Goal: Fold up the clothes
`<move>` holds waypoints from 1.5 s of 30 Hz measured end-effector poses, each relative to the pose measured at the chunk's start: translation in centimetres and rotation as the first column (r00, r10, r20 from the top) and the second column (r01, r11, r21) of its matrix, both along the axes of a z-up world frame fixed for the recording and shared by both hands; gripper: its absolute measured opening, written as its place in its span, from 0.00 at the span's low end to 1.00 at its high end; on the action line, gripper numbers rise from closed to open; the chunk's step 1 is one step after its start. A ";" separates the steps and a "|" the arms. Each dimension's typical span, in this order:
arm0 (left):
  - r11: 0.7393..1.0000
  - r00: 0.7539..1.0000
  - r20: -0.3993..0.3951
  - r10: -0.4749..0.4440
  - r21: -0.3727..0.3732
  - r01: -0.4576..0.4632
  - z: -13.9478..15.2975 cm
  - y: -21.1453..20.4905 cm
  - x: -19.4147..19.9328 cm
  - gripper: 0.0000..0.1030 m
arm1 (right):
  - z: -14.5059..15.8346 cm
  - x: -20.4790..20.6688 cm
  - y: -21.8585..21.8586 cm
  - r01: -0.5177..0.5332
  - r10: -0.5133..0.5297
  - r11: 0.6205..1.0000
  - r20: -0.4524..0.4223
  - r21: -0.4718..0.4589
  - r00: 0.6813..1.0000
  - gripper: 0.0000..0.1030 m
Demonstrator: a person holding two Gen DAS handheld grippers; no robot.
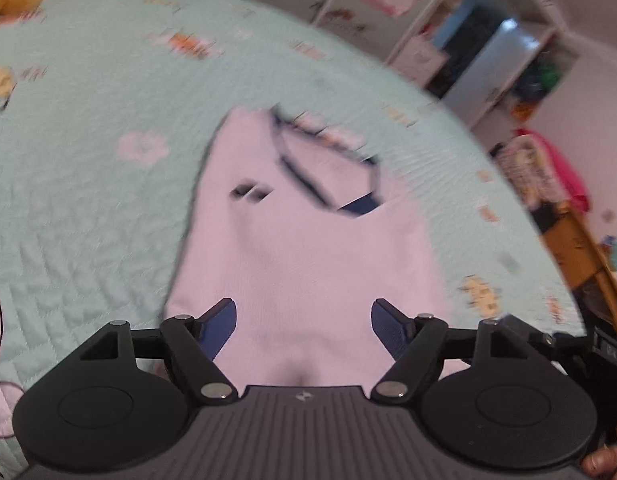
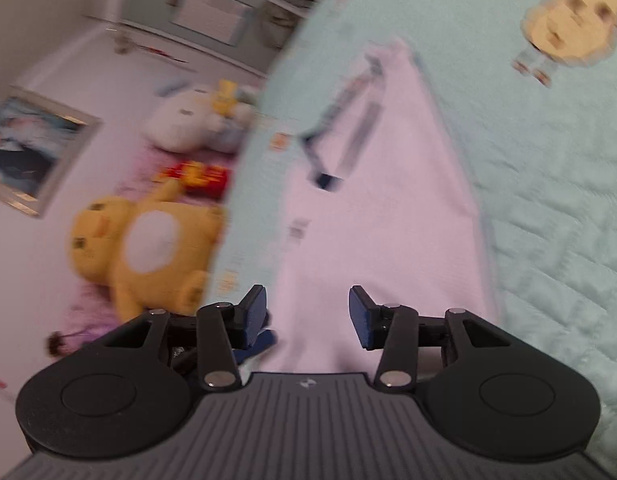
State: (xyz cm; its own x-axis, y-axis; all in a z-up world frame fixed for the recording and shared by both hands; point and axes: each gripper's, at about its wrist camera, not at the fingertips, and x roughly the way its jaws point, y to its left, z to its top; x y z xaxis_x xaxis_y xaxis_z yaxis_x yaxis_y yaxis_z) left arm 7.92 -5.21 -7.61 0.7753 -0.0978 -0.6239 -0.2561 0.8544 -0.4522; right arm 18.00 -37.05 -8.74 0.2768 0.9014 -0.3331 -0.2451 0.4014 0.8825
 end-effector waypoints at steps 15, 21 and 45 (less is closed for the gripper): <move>0.999 0.998 -0.063 -0.021 0.044 0.024 -3.3 -0.8 -1.8 0.69 | -4.6 -0.1 1.6 -0.086 0.074 0.994 -0.164 -0.069 0.984 0.12; 1.000 1.000 -0.022 0.007 0.017 -0.007 -2.4 -0.9 -3.3 0.69 | -4.3 -0.6 -1.0 -0.054 0.038 0.992 -0.141 -0.114 0.989 0.22; 0.996 0.990 -0.137 0.037 0.083 -0.025 3.2 1.3 -2.8 0.86 | 5.7 -1.1 0.2 0.054 0.016 0.917 0.172 -0.394 0.985 0.70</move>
